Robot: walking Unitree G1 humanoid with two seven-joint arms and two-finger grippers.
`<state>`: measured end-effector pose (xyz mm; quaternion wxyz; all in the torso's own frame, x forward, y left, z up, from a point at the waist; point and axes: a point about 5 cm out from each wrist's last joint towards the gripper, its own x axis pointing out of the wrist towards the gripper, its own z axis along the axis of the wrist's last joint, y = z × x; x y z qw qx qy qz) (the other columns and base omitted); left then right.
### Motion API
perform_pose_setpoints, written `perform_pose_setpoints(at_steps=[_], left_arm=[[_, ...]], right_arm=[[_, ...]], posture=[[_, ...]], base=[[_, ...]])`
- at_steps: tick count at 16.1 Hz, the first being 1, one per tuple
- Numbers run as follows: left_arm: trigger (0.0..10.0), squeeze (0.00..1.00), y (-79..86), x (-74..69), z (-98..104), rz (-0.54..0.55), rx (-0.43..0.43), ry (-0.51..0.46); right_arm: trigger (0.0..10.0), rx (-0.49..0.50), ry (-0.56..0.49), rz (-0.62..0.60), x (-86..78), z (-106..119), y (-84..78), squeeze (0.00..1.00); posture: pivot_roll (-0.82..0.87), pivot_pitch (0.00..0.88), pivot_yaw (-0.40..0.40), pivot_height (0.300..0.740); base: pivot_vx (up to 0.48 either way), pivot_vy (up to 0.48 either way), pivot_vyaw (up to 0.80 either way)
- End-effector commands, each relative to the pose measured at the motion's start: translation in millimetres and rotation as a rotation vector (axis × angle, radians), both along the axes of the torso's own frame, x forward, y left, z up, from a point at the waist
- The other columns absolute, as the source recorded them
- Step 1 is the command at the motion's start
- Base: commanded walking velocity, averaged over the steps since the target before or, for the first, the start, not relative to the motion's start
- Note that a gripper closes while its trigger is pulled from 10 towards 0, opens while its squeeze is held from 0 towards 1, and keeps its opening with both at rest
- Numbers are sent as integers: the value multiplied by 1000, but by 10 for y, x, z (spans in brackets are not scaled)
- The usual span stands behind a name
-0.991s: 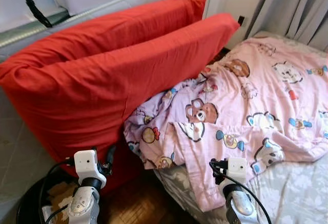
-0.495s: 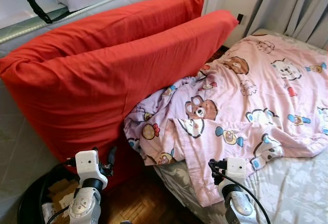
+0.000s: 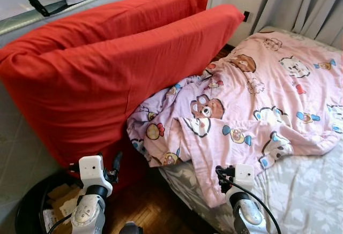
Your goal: Clean up the room
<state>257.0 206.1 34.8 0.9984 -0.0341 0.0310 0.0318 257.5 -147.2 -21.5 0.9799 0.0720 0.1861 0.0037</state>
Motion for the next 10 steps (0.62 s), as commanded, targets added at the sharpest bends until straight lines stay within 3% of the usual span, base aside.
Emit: perform_pose_setpoints(at_steps=[1,4,10], left_arm=[[10000,0,22,-28,-12,8,-2,12],[10000,0,17,-31,-11,6,-3,19],[10000,0,30,-42,-31,5,-2,34]], right_arm=[[10000,-2,46,6,-61,-70,1,0],[10000,4,45,21,-53,-66,22,0],[10000,22,38,30,-67,-71,44,0]], posture=[[76,158,-24,665],[76,158,-25,631],[80,159,-26,631]], base=[[0,0,0],[0,0,0],[0,0,0]])
